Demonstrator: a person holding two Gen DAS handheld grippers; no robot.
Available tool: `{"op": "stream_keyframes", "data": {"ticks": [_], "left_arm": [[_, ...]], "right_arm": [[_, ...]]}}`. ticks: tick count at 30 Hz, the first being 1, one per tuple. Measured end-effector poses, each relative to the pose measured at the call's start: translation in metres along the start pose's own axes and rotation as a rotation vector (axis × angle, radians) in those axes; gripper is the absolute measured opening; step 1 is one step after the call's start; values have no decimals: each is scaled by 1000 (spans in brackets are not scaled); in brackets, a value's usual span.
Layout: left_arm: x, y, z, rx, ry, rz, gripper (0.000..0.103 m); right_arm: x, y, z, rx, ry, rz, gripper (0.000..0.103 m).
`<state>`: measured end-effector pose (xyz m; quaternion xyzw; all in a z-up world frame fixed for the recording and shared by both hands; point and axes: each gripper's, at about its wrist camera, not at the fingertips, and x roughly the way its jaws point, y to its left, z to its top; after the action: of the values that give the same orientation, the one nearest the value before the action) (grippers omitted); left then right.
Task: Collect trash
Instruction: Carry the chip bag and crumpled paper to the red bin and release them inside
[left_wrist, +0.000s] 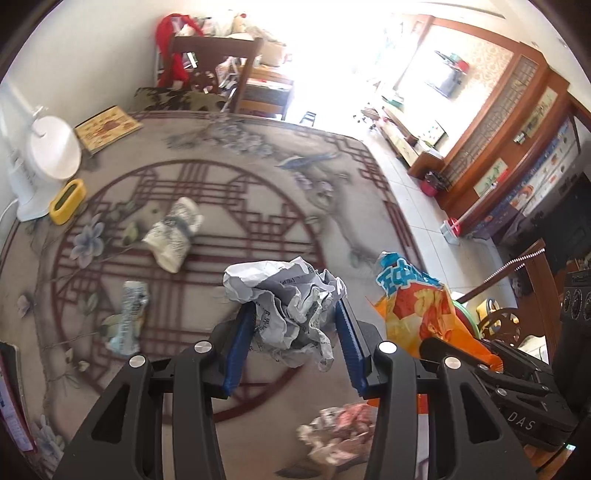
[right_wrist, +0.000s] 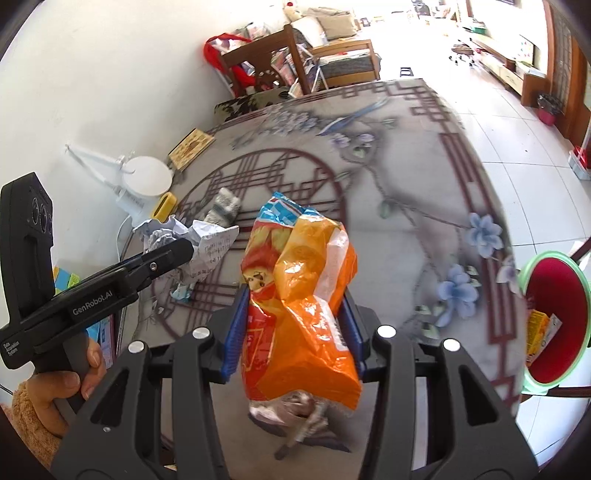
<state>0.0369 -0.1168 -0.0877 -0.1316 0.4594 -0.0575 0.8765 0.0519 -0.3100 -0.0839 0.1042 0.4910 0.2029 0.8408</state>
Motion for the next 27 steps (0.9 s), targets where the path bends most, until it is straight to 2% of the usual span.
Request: {"op": "stream_keyframes", "data": {"ticks": [7,14,27], "left_arm": [[13,-43,-6,39,13,-12,42],[33,-78,-12,79,62,-22,42],[57,-178,-13,233,105,-103,42]], "right_arm": [[-19,-41,-1,38,-24,3,45],[-32,-81,-3,85,-30,-8,45],[-86,-190,-21,287,-134,-106,45]]}}
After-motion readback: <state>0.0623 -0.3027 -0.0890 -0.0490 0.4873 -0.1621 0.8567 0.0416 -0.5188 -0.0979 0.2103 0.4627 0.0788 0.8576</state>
